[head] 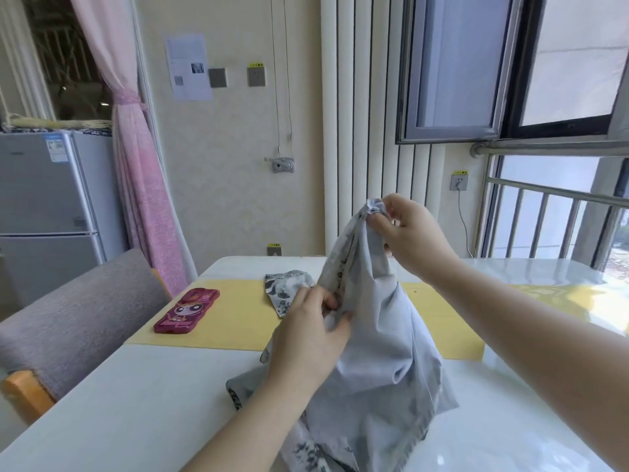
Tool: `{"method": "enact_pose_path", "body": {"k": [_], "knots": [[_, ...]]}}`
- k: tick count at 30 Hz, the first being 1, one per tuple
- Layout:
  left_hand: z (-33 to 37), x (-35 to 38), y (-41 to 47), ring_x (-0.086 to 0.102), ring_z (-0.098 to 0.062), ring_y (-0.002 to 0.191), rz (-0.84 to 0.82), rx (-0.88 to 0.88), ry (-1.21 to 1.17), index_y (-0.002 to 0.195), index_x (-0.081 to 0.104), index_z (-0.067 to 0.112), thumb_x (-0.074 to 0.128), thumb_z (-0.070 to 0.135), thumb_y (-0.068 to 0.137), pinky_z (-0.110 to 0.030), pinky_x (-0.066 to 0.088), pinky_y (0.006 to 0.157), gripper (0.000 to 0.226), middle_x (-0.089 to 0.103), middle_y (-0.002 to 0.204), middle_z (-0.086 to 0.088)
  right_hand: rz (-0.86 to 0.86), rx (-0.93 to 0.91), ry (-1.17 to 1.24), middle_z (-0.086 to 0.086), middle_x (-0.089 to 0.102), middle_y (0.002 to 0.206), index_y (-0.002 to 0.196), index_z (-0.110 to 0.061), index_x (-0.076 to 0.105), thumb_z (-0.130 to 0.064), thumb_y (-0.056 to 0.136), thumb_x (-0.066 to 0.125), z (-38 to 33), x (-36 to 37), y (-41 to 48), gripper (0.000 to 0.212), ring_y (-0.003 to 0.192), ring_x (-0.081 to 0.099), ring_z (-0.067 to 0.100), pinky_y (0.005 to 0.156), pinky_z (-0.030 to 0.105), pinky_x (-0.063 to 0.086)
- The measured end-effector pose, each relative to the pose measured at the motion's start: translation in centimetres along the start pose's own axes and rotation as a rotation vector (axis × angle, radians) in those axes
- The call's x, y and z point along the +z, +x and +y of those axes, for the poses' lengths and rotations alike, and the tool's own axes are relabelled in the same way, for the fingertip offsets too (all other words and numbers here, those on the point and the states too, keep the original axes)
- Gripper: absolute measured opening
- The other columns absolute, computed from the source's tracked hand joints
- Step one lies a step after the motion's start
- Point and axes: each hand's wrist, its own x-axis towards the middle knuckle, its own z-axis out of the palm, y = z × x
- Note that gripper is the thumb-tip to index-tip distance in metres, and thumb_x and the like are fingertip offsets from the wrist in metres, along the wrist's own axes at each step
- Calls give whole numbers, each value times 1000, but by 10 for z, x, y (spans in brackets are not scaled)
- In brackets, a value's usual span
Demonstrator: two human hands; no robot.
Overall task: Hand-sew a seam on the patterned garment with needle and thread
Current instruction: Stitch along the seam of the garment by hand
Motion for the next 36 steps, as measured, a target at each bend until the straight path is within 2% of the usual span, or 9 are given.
{"method": "enact_pose_path", "body": {"k": [12, 15, 17, 21, 25, 27, 29, 32, 36], "knots": [[9, -33, 42, 40, -20, 53, -263, -107, 303, 56, 35, 18, 45, 27, 95, -29, 25, 47, 41, 39, 55, 0, 267, 121, 173, 3, 52, 77, 90, 0, 57, -15, 93, 54, -25, -33, 30, 16, 74, 59, 23, 67, 35, 59], [16, -45, 62, 40, -18, 56, -407, -160, 373, 61, 38, 15, 36, 30, 101, -29, 27, 51, 43, 41, 61, -2, 371, 54, 48, 1, 46, 69, 82, -1, 52, -16, 92, 54, -36, -38, 33, 18, 64, 47, 17, 59, 10, 42], [13, -55, 87, 45, -18, 61, -429, -207, 404, 68, 46, 11, 34, 31, 103, -28, 31, 53, 42, 48, 70, -6, 426, 6, 5, 3, 45, 70, 81, -1, 51, -14, 92, 53, -44, -44, 36, 16, 59, 39, 11, 49, 9, 32], [31, -92, 136, 61, -36, 94, -77, -310, 309, 104, 63, 0, 38, 14, 97, -31, 41, 69, 29, 64, 108, -20, 569, -105, 55, -2, 48, 70, 82, -7, 51, -12, 93, 50, -66, -52, 46, 13, 65, 42, 10, 54, 5, 32], [63, -128, 171, 68, -33, 76, 308, -265, -517, 87, 62, 10, 35, 18, 91, -37, 58, 63, 29, 68, 98, -15, 714, -444, -49, 1, 51, 87, 88, -3, 57, -9, 93, 50, -90, -60, 50, 11, 68, 44, 10, 62, 5, 34], [56, -129, 171, 67, -34, 82, 412, -189, -530, 84, 62, 15, 31, 27, 78, -51, 58, 74, 34, 69, 94, -12, 662, -592, -173, -1, 48, 90, 89, -3, 59, -6, 92, 52, -88, -58, 47, 8, 66, 41, 8, 63, 5, 35], [21, -115, 164, 65, -34, 87, 355, -229, -388, 87, 64, 12, 33, 28, 79, -52, 55, 80, 36, 68, 94, -14, 556, -510, -227, -2, 47, 89, 88, -3, 59, -6, 92, 53, -70, -51, 42, 8, 69, 42, 12, 60, 10, 32], [-29, -94, 135, 56, -27, 70, -51, -418, -218, 73, 64, 9, 53, 32, 85, -35, 45, 67, 28, 61, 80, -19, 265, -38, -264, 5, 55, 86, 92, -6, 62, -14, 94, 53, -32, -39, 33, 12, 79, 50, 24, 58, 22, 35], [-47, -86, 115, 61, -30, 74, -331, -446, 201, 86, 68, -3, 54, 32, 94, -30, 37, 60, 38, 65, 81, -20, 75, 241, -228, 16, 64, 113, 119, -1, 60, -19, 94, 55, -6, -27, 23, 31, 105, 57, 30, 74, 23, 36]]}}
